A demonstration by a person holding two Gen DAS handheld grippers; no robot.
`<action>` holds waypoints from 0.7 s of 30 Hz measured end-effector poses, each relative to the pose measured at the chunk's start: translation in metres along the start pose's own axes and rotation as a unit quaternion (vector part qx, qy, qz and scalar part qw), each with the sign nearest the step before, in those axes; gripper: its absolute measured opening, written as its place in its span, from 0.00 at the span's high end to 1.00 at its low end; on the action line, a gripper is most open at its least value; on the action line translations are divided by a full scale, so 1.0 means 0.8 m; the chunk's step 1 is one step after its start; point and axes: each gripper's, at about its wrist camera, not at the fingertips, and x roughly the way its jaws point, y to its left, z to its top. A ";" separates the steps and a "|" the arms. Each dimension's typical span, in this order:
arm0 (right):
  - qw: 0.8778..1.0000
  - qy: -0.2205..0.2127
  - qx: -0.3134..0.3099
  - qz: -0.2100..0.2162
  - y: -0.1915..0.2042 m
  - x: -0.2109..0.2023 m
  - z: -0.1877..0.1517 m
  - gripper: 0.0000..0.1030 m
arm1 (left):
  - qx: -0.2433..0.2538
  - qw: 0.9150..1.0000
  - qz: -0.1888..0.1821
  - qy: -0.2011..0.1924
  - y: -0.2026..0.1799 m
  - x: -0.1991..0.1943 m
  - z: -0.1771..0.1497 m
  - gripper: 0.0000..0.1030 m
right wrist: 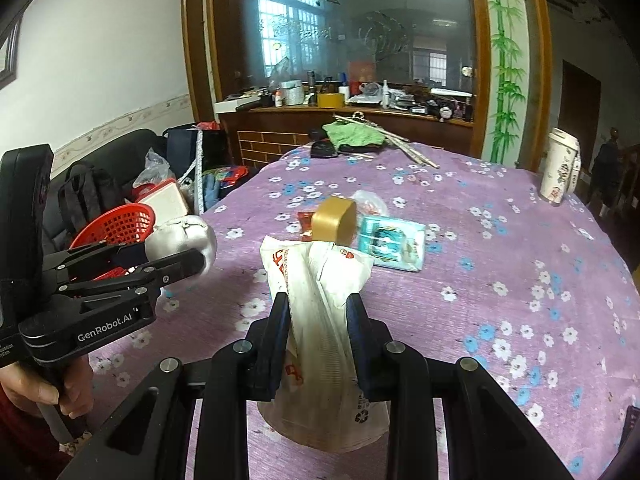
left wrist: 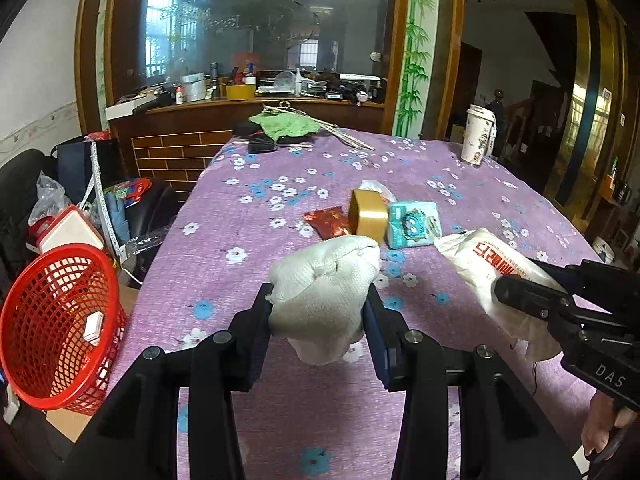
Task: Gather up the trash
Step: 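Carry the tissue ball and printed bag over the red basket and release both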
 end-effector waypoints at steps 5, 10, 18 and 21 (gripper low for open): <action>1.000 0.003 -0.012 0.010 0.018 0.010 0.007 0.70 | -0.014 1.000 0.008 -0.006 0.019 -0.008 0.001 0.60; 0.999 0.005 -0.026 0.020 0.036 0.017 0.015 0.70 | -0.029 0.999 0.017 -0.012 0.042 -0.015 0.006 0.60; 0.998 0.016 -0.037 0.052 0.064 0.036 0.031 0.70 | -0.054 0.998 0.035 -0.023 0.079 -0.028 0.007 0.60; 0.997 0.021 -0.044 0.064 0.079 0.044 0.036 0.70 | -0.065 0.997 0.042 -0.028 0.095 -0.035 0.006 0.60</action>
